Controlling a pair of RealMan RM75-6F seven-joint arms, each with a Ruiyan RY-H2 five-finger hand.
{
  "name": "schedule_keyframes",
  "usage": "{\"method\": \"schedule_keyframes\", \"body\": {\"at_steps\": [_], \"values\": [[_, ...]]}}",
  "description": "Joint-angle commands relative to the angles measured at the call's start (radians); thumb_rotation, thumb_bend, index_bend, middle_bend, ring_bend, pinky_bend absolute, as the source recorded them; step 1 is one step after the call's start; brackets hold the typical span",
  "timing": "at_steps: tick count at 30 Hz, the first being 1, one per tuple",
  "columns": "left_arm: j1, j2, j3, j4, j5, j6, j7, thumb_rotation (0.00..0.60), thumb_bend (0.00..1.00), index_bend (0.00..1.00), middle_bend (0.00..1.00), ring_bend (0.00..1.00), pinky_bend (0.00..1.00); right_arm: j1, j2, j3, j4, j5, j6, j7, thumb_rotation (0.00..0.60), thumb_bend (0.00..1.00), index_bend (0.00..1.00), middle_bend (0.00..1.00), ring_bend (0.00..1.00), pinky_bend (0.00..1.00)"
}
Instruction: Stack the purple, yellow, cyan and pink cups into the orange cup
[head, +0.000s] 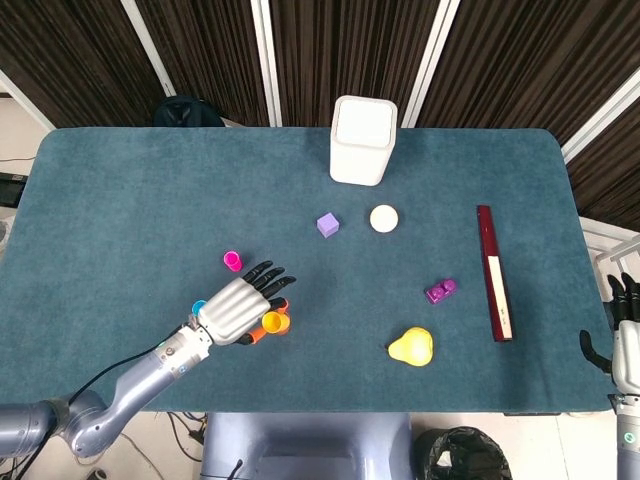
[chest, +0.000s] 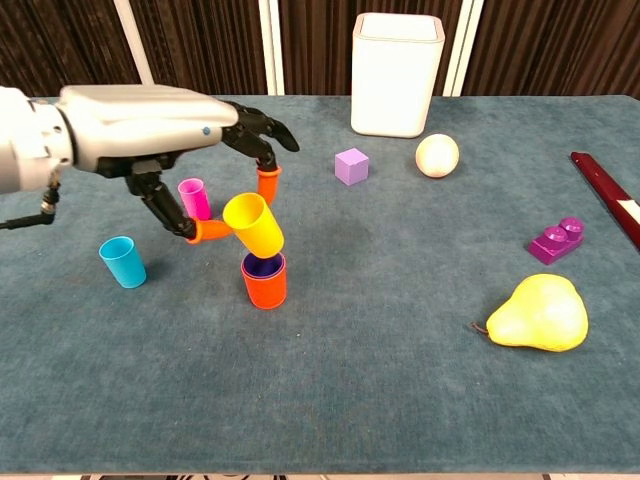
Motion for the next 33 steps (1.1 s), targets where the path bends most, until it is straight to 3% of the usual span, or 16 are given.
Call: {"method": "schedule_keyframes", "body": {"at_steps": [1,21,25,28,33], "values": [[-0.012,-0.021,-0.007,0.024,-0.024,-0.014,0.009,0.6,0.33,0.42,0.09,0.0,0.0,-0.001,0.001,0.002,0.001,0.002,0.003,0.001,0.6,0.42,0.04,0.0,0.04,0.02],[-0.019,-0.091,0.029,0.112,-0.051,-0.018,0.072,0.6,0.33,0.41,0.09,0.0,0.0,-0.001,-0.002,0.006,0.009,0.015,-0.003,-0.003,0.6,0.42,0.04,0.0,0.04,0.02],[-0.02,-0.097,0.038,0.117,-0.063,-0.016,0.102,0.6,0.31,0.3,0.08,0.0,0.0,-0.003,0.0,0.009,0.007,0.018,0.001,-0.001,0.6,0.42,0.04,0.0,0.04,0.02],[-0.026,-0.089,0.047,0.108,-0.099,-0.02,0.155,0.6,0.26,0.15,0.08,0.0,0.0,-0.005,0.001,0.011,0.004,0.022,0.004,-0.002,0.6,0.42,0.04,0.0,0.04,0.02],[-0.023,-0.072,0.046,0.056,-0.123,0.011,0.197,0.6,0.25,0.11,0.07,0.0,0.0,-0.007,0.001,0.015,-0.001,0.028,0.01,-0.003,0.6,0.42,0.04,0.0,0.04,0.02]]}}
